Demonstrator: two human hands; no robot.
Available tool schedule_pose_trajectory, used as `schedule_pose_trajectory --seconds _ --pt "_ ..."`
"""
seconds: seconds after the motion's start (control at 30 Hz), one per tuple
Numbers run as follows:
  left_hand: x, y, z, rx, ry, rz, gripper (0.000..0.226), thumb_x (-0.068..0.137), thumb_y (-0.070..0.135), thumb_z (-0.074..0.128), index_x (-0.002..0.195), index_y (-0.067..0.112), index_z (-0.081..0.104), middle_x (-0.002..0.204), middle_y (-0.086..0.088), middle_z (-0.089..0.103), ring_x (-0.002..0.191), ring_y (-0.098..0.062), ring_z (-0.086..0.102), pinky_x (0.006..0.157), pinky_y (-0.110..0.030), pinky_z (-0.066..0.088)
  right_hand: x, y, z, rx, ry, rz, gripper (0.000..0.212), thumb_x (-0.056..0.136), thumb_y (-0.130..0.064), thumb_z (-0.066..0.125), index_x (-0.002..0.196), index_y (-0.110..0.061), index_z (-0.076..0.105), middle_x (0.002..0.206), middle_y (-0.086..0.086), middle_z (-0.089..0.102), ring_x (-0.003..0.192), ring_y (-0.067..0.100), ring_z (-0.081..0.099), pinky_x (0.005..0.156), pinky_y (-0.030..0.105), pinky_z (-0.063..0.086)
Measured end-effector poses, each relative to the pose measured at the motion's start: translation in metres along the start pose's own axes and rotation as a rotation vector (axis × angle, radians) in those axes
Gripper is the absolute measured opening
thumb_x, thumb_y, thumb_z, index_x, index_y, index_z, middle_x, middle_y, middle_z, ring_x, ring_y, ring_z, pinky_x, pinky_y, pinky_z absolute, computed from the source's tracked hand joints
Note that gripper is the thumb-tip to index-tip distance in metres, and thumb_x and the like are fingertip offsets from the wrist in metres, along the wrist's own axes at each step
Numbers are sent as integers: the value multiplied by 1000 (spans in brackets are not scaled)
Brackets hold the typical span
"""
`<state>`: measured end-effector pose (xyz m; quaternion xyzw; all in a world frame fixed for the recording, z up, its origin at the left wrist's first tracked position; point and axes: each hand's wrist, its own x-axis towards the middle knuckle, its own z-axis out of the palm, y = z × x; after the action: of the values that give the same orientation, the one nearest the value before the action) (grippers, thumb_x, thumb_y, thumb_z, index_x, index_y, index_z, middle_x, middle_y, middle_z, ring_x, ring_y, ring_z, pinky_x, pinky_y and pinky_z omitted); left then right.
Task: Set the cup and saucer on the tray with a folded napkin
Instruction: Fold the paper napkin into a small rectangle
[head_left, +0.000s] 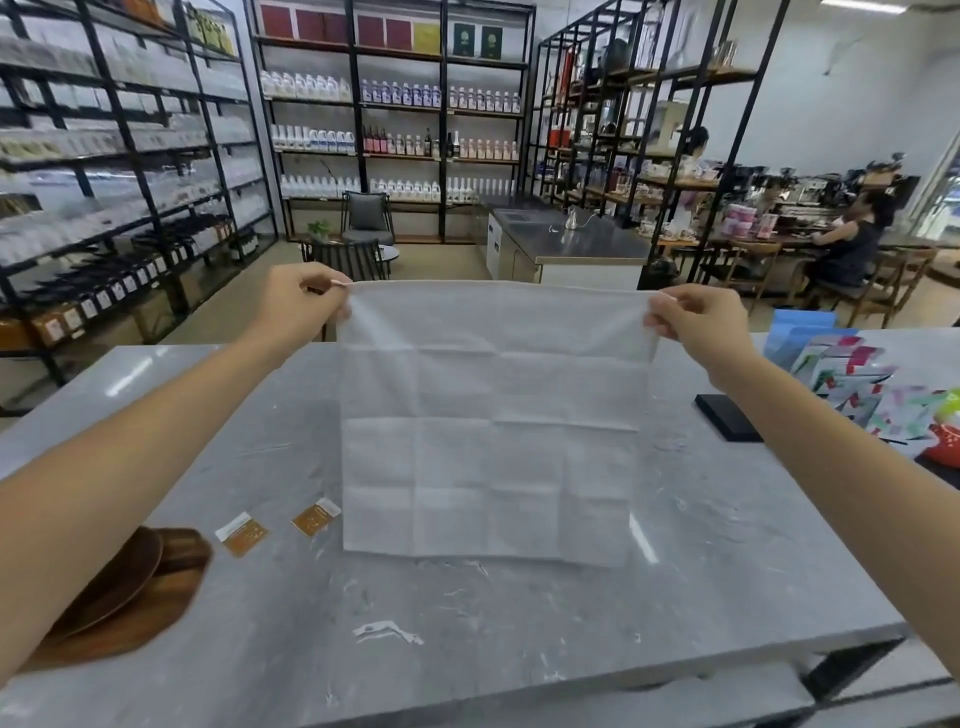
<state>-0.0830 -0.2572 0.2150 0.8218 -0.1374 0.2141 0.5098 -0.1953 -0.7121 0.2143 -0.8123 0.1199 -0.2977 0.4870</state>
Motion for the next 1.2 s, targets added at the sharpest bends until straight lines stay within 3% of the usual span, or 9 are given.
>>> schedule_pose_trajectory --seconds 0.13,0.27,0.43,0.57,0.67,0.77,0.83,1.03,1.2 --pt "-9 -5 -7 -74 33 77 14 87 0 68 94 8 77 87 -12 75 79 -11 73 78 -22 58 -20 -2 -11 19 16 -144 8 94 -36 69 92 -35 76 85 -9 80 84 10 77 78 23 63" --pt "-46 -12 -12 -137 11 109 14 88 -1 68 94 10 76 85 -6 75 77 -4 74 76 -14 57 -57 8 -20 97 0 -173 9 93 -40 69 93 -37 77 90 -9 80 91 9 77 75 20 62" --pt "-131 -52 -18 -92 -99 87 14 87 5 73 92 18 77 86 6 78 85 -6 75 84 -15 57 -128 55 -32 115 -71 -108 9 95 -33 71 100 -30 78 96 -3 81 95 13 77 76 22 62" --pt "-201 -87 -16 -68 -207 1 27 85 -5 73 84 22 75 80 16 77 81 -2 74 79 -10 55 -197 111 -36 80 -191 5 12 97 -17 68 100 -19 79 96 2 81 94 18 78 76 28 64" --pt "-245 -103 -17 -18 -267 -32 34 82 -8 74 83 26 75 82 13 77 81 -3 72 77 -7 53 -243 144 -40 58 -257 66 14 93 -23 69 98 -16 80 95 4 81 94 20 78 77 37 65" --pt "-276 -111 -23 0 -321 -64 29 83 -7 74 85 22 78 87 11 77 83 -2 71 73 -15 56 -272 160 -45 64 -287 110 14 90 -26 70 97 -23 81 95 3 81 94 20 78 74 33 65" --pt "-288 -114 -26 -5 -341 -94 26 83 -8 74 86 18 78 86 4 76 84 -10 71 73 -22 58 -283 164 -47 72 -287 125 14 90 -26 70 99 -27 81 94 2 81 92 17 78 73 27 64" --pt "-289 -114 -20 -75 -320 -148 27 84 -10 70 85 17 75 88 11 75 79 0 68 75 -9 54 -282 160 -48 50 -265 141 26 95 -9 68 99 -32 80 85 1 79 76 9 74 65 18 59" --pt "-266 -134 0 -152 -278 -258 29 89 3 69 89 31 77 88 12 77 79 -1 71 70 -14 58 -254 158 -34 46 -193 200 18 93 -21 74 98 -37 80 90 -10 79 80 -1 70 62 13 54"
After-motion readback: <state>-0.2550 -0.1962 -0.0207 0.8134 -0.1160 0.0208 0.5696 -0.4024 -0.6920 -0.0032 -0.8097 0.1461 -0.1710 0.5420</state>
